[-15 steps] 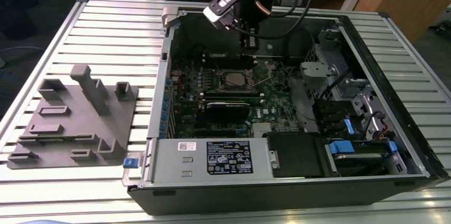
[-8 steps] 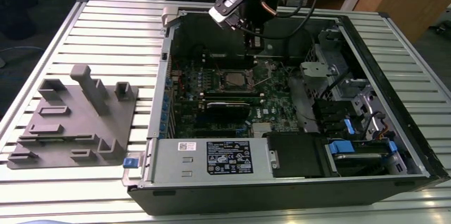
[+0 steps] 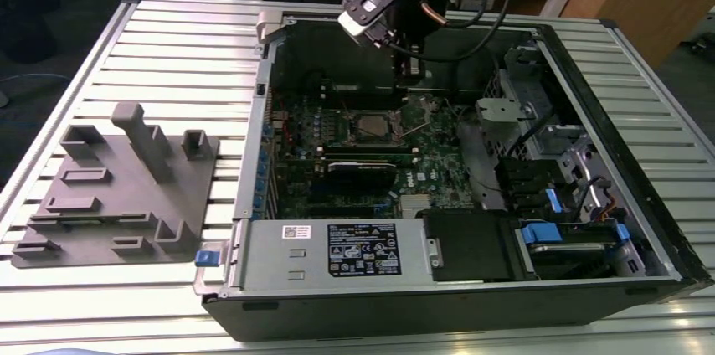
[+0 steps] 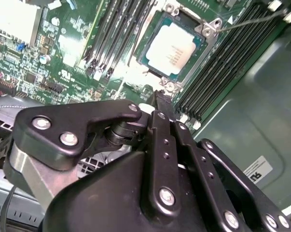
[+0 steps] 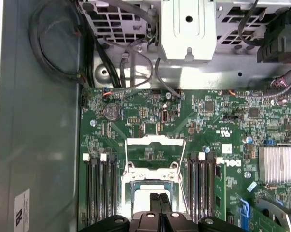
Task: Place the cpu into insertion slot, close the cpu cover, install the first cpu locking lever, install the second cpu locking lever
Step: 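Close the cpu cover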
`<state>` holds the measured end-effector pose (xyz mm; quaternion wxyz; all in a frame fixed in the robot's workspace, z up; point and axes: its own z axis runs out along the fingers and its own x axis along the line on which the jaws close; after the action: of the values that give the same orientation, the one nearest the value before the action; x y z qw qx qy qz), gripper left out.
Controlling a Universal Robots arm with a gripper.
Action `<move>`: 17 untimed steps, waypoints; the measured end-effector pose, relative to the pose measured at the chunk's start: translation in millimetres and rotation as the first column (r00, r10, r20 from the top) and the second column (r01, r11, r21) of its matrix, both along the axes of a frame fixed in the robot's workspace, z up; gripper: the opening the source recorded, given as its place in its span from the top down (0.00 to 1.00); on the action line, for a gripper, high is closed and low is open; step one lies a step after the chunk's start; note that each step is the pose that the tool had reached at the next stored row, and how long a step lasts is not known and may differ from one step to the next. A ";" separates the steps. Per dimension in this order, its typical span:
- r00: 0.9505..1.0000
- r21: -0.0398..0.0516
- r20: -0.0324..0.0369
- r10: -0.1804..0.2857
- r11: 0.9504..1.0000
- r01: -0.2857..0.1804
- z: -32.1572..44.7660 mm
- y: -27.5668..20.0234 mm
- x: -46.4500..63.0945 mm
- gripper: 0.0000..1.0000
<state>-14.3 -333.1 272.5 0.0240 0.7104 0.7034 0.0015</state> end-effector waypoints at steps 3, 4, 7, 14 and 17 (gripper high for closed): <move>1.000 0.000 0.000 0.000 1.000 0.000 0.0 0.0 3.7 0.89; 1.000 0.000 0.000 0.000 1.000 0.000 0.0 0.0 5.9 0.89; 1.000 0.000 0.000 0.000 1.000 0.000 0.0 0.0 10.4 0.89; 1.000 0.000 0.000 0.000 1.000 0.000 -0.2 0.1 19.2 0.89; 1.000 0.000 0.000 0.000 1.000 0.000 -0.3 0.1 22.6 0.89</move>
<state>8.3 -333.0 272.2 0.0241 0.7104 0.7033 0.0013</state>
